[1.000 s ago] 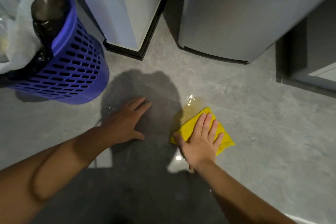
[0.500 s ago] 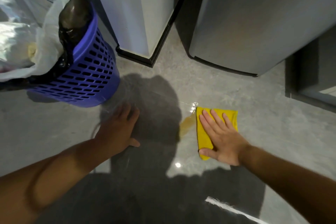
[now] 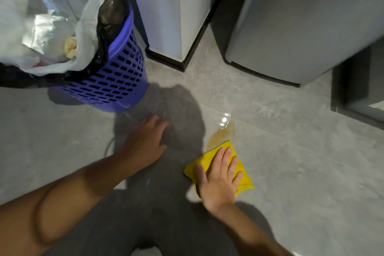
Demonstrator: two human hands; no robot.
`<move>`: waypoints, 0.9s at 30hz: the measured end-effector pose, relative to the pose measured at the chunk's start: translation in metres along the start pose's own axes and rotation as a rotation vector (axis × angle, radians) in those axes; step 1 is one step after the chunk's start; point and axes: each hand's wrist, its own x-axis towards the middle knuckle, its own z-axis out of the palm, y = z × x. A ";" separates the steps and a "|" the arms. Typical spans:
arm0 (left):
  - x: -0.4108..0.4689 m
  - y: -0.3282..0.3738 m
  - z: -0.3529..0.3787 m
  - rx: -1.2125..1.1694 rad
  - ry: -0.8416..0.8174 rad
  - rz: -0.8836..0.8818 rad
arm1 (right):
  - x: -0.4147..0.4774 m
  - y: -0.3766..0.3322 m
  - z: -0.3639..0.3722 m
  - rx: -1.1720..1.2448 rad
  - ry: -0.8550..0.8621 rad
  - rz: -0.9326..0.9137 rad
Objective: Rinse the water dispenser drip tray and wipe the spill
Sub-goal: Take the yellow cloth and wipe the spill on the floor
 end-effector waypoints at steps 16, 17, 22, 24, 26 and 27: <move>0.016 0.071 0.031 0.253 -0.168 0.096 | -0.004 0.170 -0.109 -0.376 -0.117 -0.001; 0.024 0.069 0.025 0.351 -0.176 0.090 | -0.004 0.170 -0.108 -0.362 -0.120 -0.003; 0.055 0.084 0.009 0.576 -0.210 0.093 | -0.002 0.174 -0.103 -0.315 -0.079 -0.007; 0.064 0.096 0.009 0.522 -0.261 0.071 | 0.000 0.173 -0.102 -0.306 -0.060 -0.008; 0.069 0.110 0.013 0.505 -0.278 0.081 | 0.001 0.171 -0.103 -0.298 -0.068 -0.005; 0.070 0.118 0.015 0.503 -0.266 0.116 | 0.002 0.170 -0.102 -0.292 -0.068 -0.008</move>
